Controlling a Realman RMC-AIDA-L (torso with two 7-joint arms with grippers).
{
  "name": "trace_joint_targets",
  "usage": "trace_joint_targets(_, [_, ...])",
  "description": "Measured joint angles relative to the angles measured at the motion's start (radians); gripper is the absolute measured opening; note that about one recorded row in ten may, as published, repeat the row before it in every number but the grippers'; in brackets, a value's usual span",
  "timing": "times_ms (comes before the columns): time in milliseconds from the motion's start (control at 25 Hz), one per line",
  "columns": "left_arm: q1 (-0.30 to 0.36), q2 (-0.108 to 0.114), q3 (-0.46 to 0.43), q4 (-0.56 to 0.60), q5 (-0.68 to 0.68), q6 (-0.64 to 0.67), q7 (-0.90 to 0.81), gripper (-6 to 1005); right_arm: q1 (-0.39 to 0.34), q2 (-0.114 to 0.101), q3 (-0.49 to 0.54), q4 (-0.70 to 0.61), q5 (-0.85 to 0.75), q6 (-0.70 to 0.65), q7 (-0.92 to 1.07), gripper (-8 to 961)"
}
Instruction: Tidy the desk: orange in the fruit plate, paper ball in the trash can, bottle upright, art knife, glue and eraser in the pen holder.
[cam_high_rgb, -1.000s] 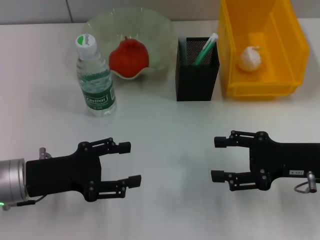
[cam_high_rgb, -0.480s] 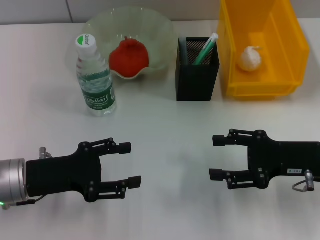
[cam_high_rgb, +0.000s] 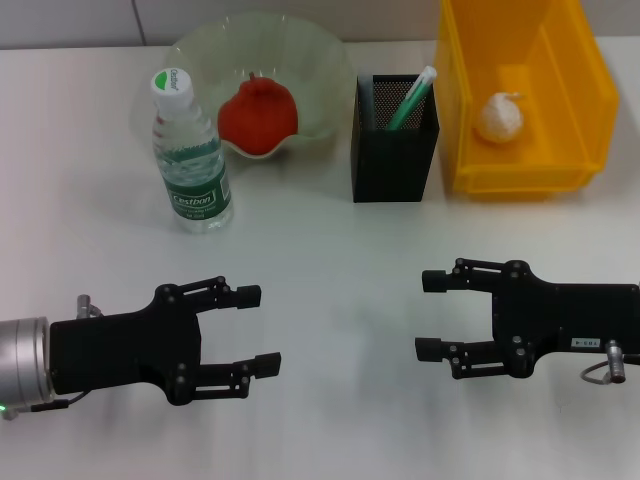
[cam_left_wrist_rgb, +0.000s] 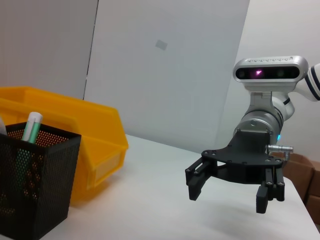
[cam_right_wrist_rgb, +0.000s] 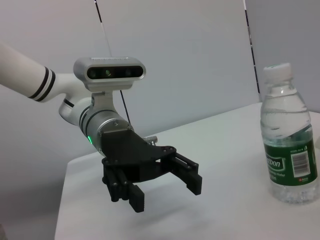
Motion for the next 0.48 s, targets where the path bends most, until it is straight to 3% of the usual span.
trace_joint_targets(480, [0.001,-0.001,0.000,0.003,0.000,0.000,-0.003,811,0.000,-0.001,0.000,0.002,0.000,0.002,0.000,815])
